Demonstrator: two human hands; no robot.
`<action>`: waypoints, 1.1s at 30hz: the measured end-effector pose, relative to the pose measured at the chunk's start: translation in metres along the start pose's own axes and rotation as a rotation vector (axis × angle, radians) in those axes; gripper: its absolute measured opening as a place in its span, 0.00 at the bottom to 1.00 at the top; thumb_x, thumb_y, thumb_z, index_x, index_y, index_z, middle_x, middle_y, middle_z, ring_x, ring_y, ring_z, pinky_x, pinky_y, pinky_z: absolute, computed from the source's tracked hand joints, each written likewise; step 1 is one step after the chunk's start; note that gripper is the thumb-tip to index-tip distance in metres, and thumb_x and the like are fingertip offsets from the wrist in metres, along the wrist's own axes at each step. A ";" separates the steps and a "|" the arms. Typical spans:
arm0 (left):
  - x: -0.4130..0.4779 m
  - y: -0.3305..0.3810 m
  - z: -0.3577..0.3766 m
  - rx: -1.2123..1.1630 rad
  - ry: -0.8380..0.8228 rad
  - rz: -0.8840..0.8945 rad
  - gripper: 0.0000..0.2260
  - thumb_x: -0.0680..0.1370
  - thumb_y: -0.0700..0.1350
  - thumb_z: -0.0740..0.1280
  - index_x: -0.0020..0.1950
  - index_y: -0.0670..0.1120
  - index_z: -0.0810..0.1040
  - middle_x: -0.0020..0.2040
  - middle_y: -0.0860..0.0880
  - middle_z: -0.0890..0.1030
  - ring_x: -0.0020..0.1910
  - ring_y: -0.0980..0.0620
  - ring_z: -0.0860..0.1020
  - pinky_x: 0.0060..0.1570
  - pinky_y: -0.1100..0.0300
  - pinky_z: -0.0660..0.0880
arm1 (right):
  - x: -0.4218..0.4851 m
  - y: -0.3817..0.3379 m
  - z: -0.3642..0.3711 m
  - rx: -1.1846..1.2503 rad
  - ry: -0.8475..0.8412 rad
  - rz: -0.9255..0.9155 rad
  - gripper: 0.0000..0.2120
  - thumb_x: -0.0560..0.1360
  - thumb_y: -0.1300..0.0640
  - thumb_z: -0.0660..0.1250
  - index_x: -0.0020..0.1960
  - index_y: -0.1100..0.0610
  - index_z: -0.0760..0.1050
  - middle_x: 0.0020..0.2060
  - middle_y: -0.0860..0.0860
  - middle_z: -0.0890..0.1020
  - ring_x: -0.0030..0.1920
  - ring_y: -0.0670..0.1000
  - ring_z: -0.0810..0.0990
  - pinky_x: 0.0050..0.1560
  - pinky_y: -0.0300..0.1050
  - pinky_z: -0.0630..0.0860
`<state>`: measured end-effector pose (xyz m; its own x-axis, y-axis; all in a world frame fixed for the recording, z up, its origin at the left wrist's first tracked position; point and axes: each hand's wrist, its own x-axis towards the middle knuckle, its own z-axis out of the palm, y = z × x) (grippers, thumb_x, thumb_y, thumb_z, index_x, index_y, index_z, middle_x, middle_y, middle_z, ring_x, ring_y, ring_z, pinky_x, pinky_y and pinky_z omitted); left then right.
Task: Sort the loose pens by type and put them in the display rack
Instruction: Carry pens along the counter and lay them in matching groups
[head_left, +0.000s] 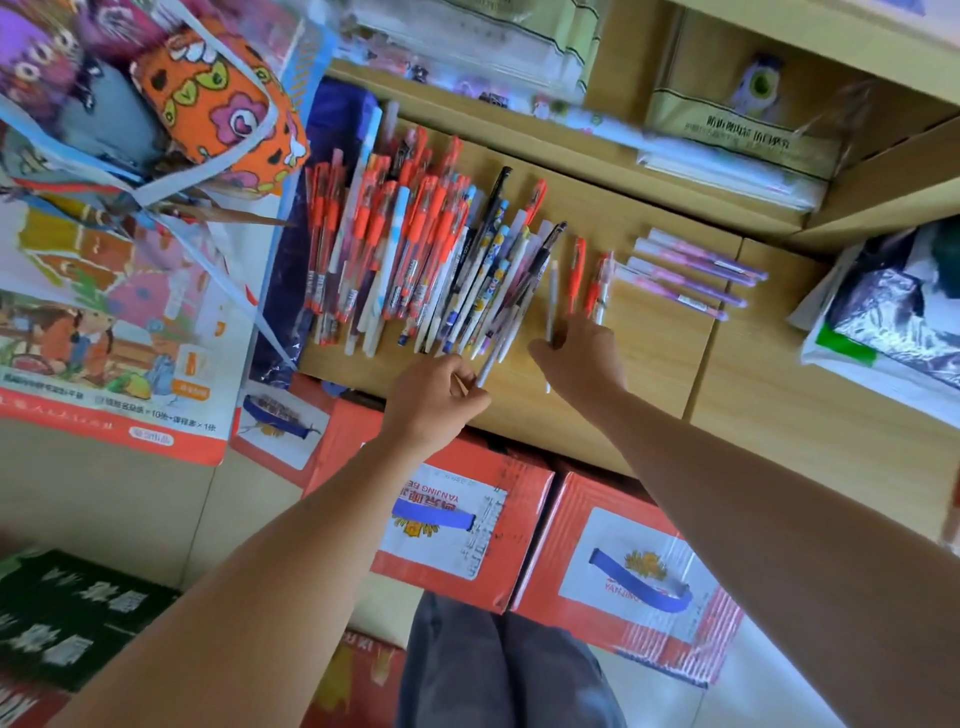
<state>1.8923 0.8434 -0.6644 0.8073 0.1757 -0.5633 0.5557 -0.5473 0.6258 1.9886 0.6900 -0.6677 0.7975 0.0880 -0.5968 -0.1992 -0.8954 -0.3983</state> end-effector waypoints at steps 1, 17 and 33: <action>-0.001 0.000 0.001 -0.044 -0.014 -0.018 0.03 0.72 0.45 0.70 0.42 0.47 0.77 0.33 0.51 0.80 0.33 0.52 0.78 0.38 0.54 0.77 | -0.002 0.004 -0.004 0.080 -0.018 0.009 0.09 0.73 0.55 0.65 0.40 0.58 0.68 0.30 0.50 0.71 0.30 0.49 0.69 0.25 0.40 0.61; -0.009 0.044 0.042 0.082 -0.072 0.153 0.07 0.78 0.50 0.66 0.52 0.49 0.79 0.49 0.52 0.81 0.46 0.57 0.79 0.49 0.58 0.77 | -0.025 0.046 -0.031 0.510 -0.254 0.002 0.11 0.79 0.52 0.64 0.41 0.57 0.75 0.27 0.52 0.75 0.28 0.49 0.73 0.33 0.43 0.70; 0.019 0.101 0.095 0.870 -0.257 0.381 0.27 0.80 0.52 0.61 0.77 0.52 0.56 0.79 0.47 0.45 0.78 0.45 0.42 0.75 0.47 0.47 | -0.030 0.149 -0.072 0.381 -0.079 0.143 0.11 0.78 0.55 0.66 0.37 0.56 0.76 0.28 0.51 0.76 0.29 0.49 0.74 0.33 0.40 0.69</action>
<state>1.9447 0.7141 -0.6628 0.7773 -0.2642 -0.5709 -0.1560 -0.9601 0.2319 1.9761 0.5227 -0.6590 0.7036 0.0211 -0.7102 -0.5127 -0.6769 -0.5281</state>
